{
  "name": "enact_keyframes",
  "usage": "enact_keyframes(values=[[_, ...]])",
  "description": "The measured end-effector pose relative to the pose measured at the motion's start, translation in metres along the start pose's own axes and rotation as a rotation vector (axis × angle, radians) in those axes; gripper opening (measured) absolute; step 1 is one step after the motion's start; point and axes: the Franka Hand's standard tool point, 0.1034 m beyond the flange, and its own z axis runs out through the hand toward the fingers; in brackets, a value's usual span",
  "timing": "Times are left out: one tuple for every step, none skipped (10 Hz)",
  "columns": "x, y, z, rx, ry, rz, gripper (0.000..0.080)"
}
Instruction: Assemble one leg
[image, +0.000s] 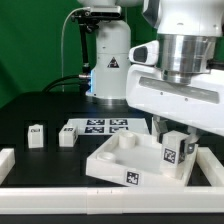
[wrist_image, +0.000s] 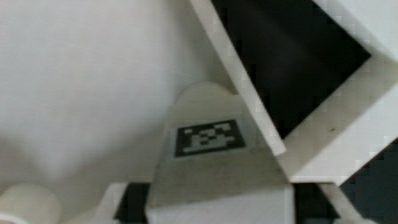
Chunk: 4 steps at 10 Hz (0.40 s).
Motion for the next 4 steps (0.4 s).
enact_keyframes(values=[[0.0005, 0.0001, 0.0001, 0.0, 0.001, -0.014, 0.0319], [0.0001, -0.0001, 0.0003, 0.001, 0.001, -0.013, 0.0319], [0.0002, -0.0001, 0.0003, 0.001, 0.001, -0.013, 0.0498], [0.0001, -0.0001, 0.0003, 0.001, 0.001, -0.013, 0.0498]])
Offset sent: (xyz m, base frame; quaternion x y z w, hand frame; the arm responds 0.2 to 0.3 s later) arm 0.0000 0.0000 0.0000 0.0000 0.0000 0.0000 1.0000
